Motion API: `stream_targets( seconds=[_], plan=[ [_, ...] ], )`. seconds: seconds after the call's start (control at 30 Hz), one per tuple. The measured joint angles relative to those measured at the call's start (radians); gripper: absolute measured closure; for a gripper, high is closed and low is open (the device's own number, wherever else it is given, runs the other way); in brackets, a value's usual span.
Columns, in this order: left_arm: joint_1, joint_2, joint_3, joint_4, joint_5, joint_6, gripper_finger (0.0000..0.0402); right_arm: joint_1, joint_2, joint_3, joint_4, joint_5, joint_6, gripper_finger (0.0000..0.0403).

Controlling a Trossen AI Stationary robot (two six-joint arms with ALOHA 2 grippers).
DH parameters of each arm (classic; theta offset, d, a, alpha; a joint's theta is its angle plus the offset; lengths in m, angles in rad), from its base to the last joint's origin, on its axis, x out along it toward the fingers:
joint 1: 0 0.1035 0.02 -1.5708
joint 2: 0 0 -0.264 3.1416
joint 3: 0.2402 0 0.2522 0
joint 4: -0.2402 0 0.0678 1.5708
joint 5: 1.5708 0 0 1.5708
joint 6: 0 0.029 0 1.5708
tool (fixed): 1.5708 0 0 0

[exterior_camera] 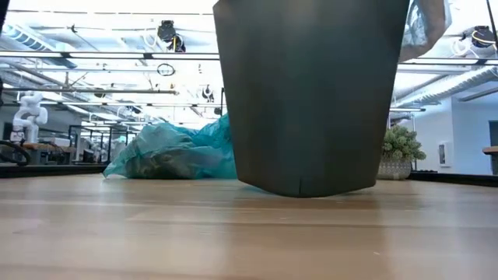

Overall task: Place trash/remove bag and relplace
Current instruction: Insert the new trash bag into the trash bin

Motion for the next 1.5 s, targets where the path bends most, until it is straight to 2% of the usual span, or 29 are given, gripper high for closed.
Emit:
stream_targets(
  seconds=[0.23, 0.43, 0.53, 0.6, 0.67, 0.8, 0.9, 1.0, 1.1, 1.27, 1.5],
  plan=[
    [0.04, -0.005, 0.0, 0.0, 0.07, 0.034, 0.0402, -0.021, -0.049, 0.054, -0.024, -0.039, 0.176, 0.0291],
    [0.056, -0.017, 0.0, 0.004, 0.107, 0.049, 0.0402, -0.049, -0.093, 0.148, -0.048, -0.126, 0.275, 0.0214],
    [0.055, -0.031, 0.0, 0.008, 0.119, 0.048, 0.0402, -0.05, -0.109, 0.215, -0.115, -0.112, 0.345, 0.0194],
    [0.051, -0.041, 0.0, 0.009, 0.12, 0.032, 0.0402, -0.047, -0.11, 0.246, -0.188, -0.042, 0.417, 0.0188],
    [0.045, -0.056, 0.0, 0.005, 0.12, 0.024, 0.0402, -0.047, -0.11, 0.249, -0.244, 0.02, 0.507, 0.0187],
    [0.035, -0.071, 0.0, 0.007, 0.12, -0.003, 0.0402, -0.051, -0.097, 0.226, -0.239, 0.036, 0.577, 0.0186],
    [0.02, -0.078, 0.0, 0.006, 0.12, -0.018, 0.0402, -0.047, -0.088, 0.186, -0.232, 0.036, 0.642, 0.0194],
    [0.001, -0.083, 0.0, 0.005, 0.12, -0.041, 0.0402, -0.046, -0.089, 0.141, -0.224, 0.054, 0.698, 0.0226],
    [-0.021, -0.083, 0.0, 0.002, 0.12, -0.075, 0.0402, -0.026, -0.087, 0.123, -0.217, 0.094, 0.723, 0.0283],
    [-0.058, -0.088, 0.0, -0.024, 0.102, -0.152, 0.0402, 0.02, -0.089, 0.122, -0.117, 0.093, 0.7, 0.0387],
    [-0.115, -0.088, 0.0, -0.033, 0.037, -0.252, 0.0402, 0.064, -0.089, 0.122, -0.017, 0.081, 0.675, 0.0392]
  ],
)
